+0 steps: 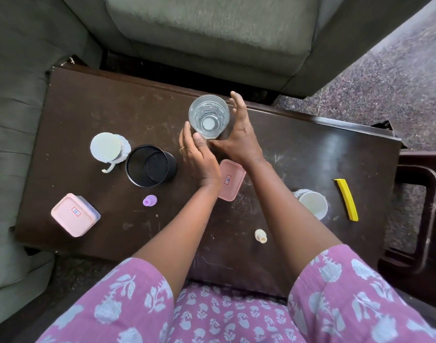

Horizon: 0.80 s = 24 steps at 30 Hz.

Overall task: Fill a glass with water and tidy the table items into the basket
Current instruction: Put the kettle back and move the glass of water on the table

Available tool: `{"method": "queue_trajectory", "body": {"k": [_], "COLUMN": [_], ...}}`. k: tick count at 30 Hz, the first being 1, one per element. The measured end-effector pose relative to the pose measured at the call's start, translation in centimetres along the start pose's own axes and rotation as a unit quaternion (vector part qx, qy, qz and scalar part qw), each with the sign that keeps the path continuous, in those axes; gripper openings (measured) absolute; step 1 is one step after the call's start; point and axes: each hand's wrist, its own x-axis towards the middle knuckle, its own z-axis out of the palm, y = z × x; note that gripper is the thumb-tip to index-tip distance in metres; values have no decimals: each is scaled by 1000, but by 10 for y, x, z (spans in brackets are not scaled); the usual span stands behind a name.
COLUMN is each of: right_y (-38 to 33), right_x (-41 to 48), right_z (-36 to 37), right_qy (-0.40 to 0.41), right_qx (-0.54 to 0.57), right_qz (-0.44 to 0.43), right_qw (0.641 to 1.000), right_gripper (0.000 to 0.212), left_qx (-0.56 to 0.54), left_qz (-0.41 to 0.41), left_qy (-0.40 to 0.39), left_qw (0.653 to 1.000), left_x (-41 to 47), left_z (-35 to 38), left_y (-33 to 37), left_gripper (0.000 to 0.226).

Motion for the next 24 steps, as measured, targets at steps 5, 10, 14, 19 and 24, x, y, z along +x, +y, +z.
{"method": "queue_trajectory", "body": {"k": [5, 10, 14, 19, 24], "right_y": [18, 39, 57, 83, 118], "right_x": [-26, -55, -80, -117, -156], "right_z": [-30, -75, -121, -194, -289], "right_qy": [57, 149, 227, 350, 489], "right_qx": [-21, -13, 4, 5, -12], "right_qz": [4, 15, 25, 38, 61], "right_qw": [998, 989, 974, 936, 870], "right_gripper": [83, 66, 57, 45, 35], "left_qx": [7, 30, 35, 36, 38], "left_qz": [106, 126, 165, 151, 198], "left_qy": [10, -19, -107, -188, -305], "left_qw": [994, 991, 980, 970, 931], "left_x": [-30, -72, -118, -183, -263], "left_z": [9, 37, 75, 126, 184], "left_y": [10, 31, 53, 88, 138], "left_gripper": [41, 44, 46, 41, 39]}}
